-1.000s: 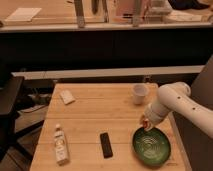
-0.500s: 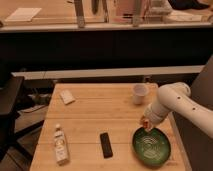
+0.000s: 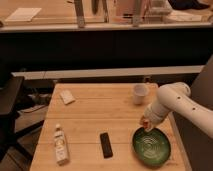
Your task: Place the pepper in the ceramic bowl
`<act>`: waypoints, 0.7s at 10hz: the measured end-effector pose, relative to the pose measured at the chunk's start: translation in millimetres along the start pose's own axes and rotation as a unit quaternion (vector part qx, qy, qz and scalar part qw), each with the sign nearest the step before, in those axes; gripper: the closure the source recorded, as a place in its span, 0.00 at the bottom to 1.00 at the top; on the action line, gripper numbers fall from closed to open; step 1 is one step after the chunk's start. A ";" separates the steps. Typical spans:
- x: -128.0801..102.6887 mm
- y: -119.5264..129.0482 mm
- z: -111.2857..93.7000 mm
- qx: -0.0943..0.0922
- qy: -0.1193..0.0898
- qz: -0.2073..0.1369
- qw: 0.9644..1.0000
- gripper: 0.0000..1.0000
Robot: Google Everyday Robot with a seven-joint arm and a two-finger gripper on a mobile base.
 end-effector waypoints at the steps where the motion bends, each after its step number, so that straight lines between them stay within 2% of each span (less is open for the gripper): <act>1: -0.2 0.2 0.1 0.000 0.000 -0.001 1.000 0.98; 7: -1.7 1.5 -0.6 -0.004 -0.001 -0.009 1.000 0.98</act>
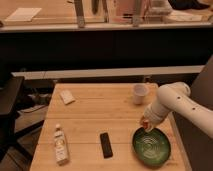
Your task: Place the pepper in the ceramic bowl
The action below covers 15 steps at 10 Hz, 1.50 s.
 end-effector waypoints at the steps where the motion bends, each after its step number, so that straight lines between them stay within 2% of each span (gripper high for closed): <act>1: -0.2 0.4 0.2 -0.001 0.000 -0.001 1.000 0.98; 11: -2.0 2.2 -0.4 -0.005 -0.002 -0.012 1.000 0.98; 15: -2.6 2.8 -1.3 -0.006 -0.002 -0.017 1.000 0.93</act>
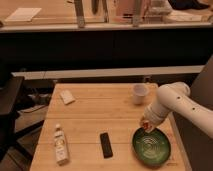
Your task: Place the pepper in the ceramic bowl
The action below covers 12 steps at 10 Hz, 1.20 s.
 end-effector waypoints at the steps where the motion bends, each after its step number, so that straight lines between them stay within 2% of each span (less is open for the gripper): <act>1: 0.0 0.2 0.0 0.000 0.000 -0.001 1.000 0.93; 12: -1.5 2.3 -1.1 -0.004 -0.001 -0.014 1.000 0.93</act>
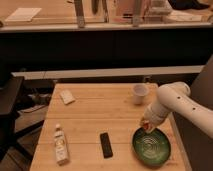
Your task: Place the pepper in the ceramic bowl
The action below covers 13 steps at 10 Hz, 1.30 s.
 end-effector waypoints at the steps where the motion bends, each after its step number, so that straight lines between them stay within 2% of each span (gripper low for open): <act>1: -0.2 0.1 -0.3 0.000 0.000 -0.002 1.000 0.93; 13: -1.5 2.1 -2.0 -0.003 0.000 -0.017 1.000 0.93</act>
